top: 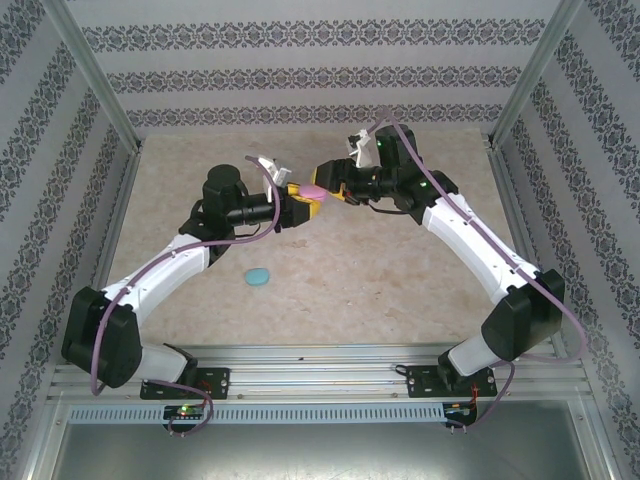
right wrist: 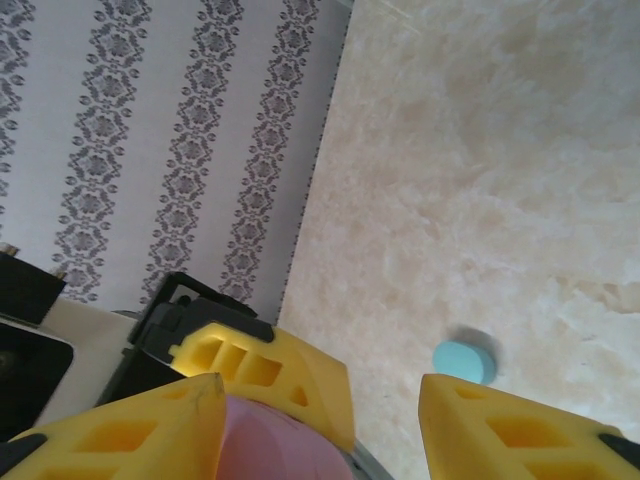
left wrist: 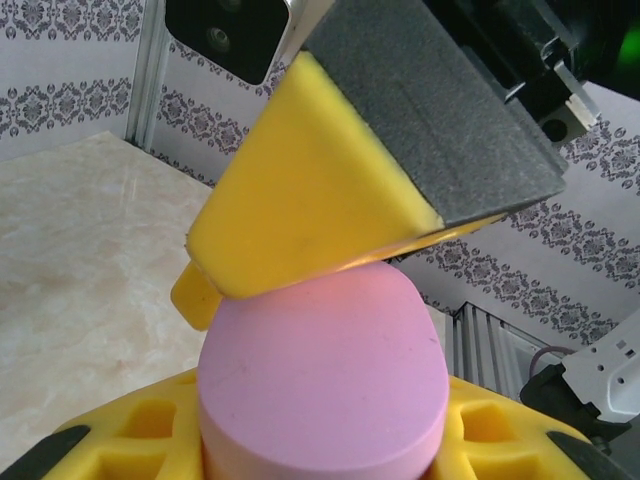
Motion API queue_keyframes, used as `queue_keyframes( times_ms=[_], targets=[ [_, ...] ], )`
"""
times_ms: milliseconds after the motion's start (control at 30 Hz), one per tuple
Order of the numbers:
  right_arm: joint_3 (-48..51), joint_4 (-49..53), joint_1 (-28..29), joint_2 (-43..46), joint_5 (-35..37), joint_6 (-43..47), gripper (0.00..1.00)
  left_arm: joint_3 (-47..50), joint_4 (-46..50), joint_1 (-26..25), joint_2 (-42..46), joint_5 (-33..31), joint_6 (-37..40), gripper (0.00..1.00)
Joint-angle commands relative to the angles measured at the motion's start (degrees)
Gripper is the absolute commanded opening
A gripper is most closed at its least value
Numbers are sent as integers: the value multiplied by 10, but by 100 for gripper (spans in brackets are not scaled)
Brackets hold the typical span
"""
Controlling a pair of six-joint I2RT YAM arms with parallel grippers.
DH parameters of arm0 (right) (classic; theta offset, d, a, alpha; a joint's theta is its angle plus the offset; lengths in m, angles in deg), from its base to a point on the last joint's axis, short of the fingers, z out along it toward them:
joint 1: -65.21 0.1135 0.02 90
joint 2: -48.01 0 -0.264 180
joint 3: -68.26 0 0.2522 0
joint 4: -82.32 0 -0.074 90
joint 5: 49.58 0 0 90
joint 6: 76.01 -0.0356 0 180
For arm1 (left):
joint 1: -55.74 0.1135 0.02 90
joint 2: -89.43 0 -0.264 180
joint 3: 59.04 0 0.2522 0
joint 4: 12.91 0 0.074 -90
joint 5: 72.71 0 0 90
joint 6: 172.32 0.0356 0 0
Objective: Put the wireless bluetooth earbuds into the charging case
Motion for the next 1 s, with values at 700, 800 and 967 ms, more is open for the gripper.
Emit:
queue_keyframes(
  times_ms=[700, 800, 967],
  targets=[
    [67, -202, -9, 5, -86, -191, 16, -53, -17, -6, -31, -31, 7, 37],
    [71, -217, -13, 2, -85, -205, 15, -58, -16, -6, -34, -19, 13, 44],
    [72, -229, -25, -3, -86, -215, 13, -62, 4, -5, -29, -5, 39, 54]
  ],
)
